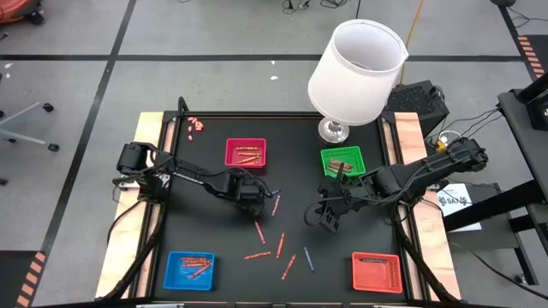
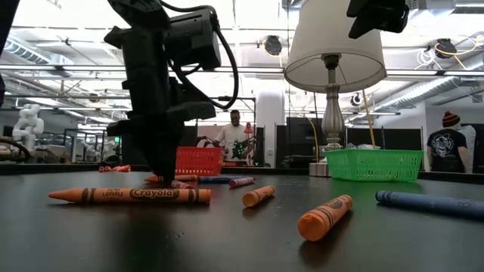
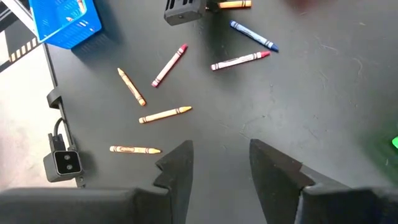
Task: Sort crayons
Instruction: Put the orange crayon into the blue basket
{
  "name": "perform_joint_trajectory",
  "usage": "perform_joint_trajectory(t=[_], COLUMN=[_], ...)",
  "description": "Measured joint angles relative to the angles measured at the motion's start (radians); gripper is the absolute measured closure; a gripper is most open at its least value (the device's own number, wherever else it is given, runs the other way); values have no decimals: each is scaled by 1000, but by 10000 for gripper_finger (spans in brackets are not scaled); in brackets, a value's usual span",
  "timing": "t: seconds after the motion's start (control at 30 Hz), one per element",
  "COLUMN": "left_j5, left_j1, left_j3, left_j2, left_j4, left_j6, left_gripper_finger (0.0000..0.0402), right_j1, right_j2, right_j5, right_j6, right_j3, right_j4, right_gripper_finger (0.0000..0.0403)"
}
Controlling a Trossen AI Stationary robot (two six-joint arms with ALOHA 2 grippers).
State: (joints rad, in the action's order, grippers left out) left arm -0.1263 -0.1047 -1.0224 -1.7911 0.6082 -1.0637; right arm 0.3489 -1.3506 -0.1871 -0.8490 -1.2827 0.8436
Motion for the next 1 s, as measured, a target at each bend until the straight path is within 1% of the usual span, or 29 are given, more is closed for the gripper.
perform_joint_trajectory(t=[0.2, 0.47, 0.7, 1.0], left_j5=[20, 30, 47, 47], left_j1=[-1, -1, -3, -35], left_j3=[4, 4, 3, 2], left_j2=[41, 148, 296, 492], left_j4=[13, 12, 9, -9], left_j6=[-2, -2, 7, 79], left_gripper_finger=[396, 396, 396, 396], right_j1=[0, 0, 1, 1], right_j2=[0, 0, 0, 0], right_j5=[5, 6, 6, -1], right_j6=[-6, -21, -22, -8], right_j3=[0, 0, 0, 0], right_j4=[0, 0, 0, -1], right_gripper_finger=[259, 259, 259, 259])
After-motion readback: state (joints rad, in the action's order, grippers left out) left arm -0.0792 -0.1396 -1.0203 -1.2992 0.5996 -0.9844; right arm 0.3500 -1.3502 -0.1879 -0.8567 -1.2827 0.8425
